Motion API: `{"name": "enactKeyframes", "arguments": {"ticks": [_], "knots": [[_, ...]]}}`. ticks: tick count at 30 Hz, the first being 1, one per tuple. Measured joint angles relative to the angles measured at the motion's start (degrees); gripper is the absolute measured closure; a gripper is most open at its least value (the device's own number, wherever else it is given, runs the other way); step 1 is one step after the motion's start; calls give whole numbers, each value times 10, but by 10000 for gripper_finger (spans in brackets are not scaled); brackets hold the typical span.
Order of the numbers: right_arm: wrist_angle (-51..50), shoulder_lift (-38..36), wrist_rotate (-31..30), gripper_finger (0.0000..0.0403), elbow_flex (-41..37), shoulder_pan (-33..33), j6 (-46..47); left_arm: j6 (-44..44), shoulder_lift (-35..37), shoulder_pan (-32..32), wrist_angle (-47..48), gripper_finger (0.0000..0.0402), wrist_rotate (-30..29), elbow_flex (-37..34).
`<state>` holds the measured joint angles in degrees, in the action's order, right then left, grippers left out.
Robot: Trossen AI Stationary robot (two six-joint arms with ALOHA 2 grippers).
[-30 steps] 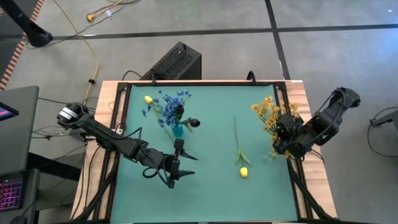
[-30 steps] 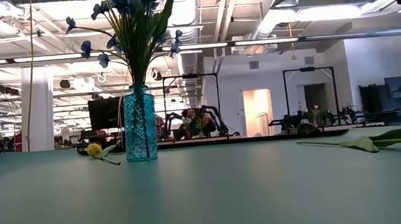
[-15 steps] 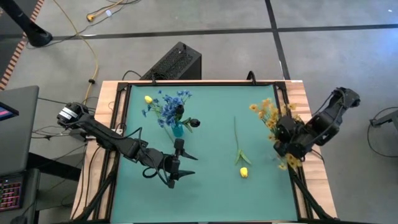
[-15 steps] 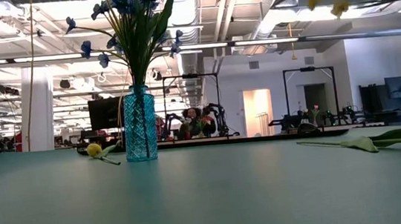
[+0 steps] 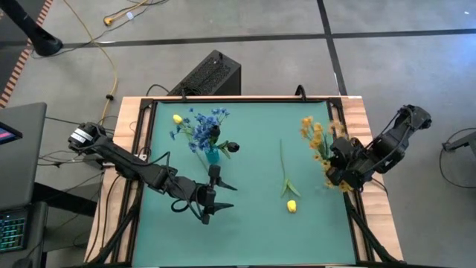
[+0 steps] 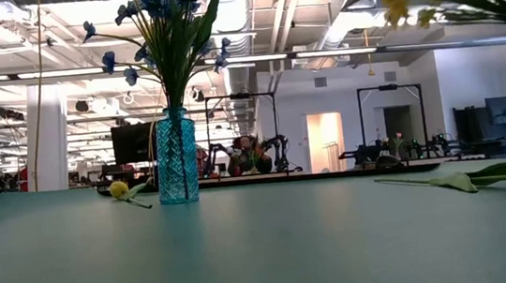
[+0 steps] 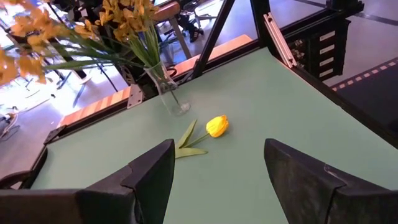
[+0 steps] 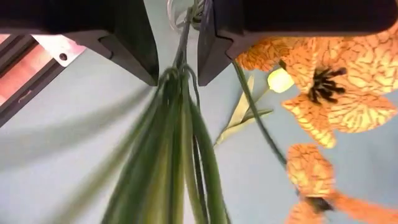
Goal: Sort flowers into vase by color
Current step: Put the yellow flowers into the transparent vase
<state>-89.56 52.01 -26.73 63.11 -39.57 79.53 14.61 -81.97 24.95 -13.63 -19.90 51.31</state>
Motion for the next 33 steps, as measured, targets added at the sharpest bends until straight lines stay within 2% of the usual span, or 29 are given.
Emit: {"name": "enactKeyframes", "arguments": {"ticks": [11,22,27,33], "knots": [[1,0,13,254,0,0,0,0,0,0,0,165,0,0],[-3,0,58,260,0,0,-3,7,0,0,-2,165,0,0],[-4,0,34,266,20,0,-5,7,0,0,-3,165,0,0],[-4,0,-8,272,80,0,-39,8,0,0,-4,165,0,0]]}}
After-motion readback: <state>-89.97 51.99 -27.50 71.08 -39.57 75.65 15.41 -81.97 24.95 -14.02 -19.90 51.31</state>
